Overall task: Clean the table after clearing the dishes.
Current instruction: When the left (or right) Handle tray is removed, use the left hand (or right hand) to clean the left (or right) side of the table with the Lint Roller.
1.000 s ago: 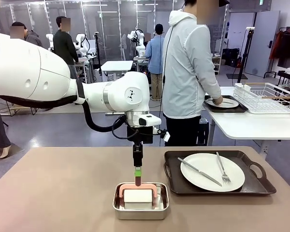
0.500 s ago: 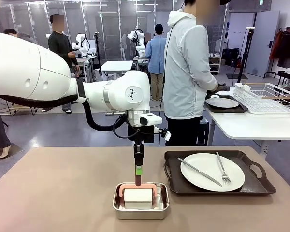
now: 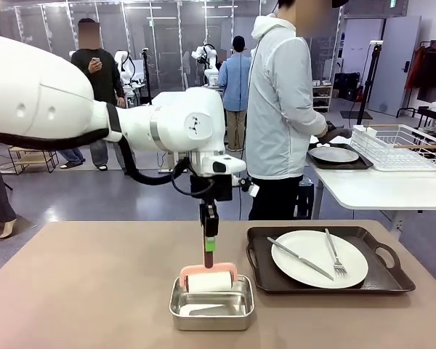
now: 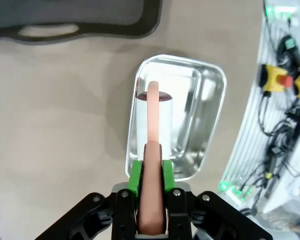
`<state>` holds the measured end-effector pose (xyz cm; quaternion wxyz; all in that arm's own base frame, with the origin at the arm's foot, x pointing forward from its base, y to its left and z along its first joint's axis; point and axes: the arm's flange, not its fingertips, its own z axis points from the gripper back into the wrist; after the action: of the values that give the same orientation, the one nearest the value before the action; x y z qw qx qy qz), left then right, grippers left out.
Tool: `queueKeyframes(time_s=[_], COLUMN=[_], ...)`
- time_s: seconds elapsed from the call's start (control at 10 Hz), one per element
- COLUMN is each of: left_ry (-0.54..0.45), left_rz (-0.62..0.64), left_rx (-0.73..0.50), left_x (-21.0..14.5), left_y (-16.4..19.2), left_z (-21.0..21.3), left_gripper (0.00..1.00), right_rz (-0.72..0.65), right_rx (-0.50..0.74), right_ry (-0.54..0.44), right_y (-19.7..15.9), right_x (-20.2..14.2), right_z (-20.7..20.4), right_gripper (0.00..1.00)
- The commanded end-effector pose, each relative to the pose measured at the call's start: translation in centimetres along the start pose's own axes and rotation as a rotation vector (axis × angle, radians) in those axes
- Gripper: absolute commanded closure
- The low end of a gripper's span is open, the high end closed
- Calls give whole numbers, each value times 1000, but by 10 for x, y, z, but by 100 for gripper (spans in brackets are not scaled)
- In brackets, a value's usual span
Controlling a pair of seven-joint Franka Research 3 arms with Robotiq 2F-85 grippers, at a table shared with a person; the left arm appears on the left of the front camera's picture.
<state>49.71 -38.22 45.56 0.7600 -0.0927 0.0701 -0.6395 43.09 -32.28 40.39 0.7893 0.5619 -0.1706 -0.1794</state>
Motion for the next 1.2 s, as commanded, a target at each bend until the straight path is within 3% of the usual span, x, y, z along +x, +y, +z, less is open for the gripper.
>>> queueKeyframes(time_s=[0.0, 0.2, 0.4, 0.6, 0.9, 1.0, 1.1], left_ry=[-111, -269, -492, -675, -780, -793, -735], left_rz=[165, 426, 742, 969, 1214, 1236, 1190], left_rx=[61, 102, 169, 137, 40, -3, 46], left_x=[-32, -74, -144, -212, -284, -297, -301], left_y=[-28, -36, -30, -16, 5, 12, 18], left_z=[31, 67, 95, 85, 40, 27, 14], left_gripper=[89, 89, 89, 89, 89, 89, 89], right_rz=[3, 3, 3, 3, 3, 3, 3], right_rx=[2, 2, 2, 2, 2, 2, 2], right_ry=[-2, -2, -2, -2, -2, -2, -2], right_y=[3, 3, 3, 3, 3, 3, 3], right_x=[-2, -2, -2, -2, -2, -2, -2], right_z=[1, 1, 1, 1, 1, 1, 1], right_gripper=[0, 0, 0, 0, 0, 0, 0])
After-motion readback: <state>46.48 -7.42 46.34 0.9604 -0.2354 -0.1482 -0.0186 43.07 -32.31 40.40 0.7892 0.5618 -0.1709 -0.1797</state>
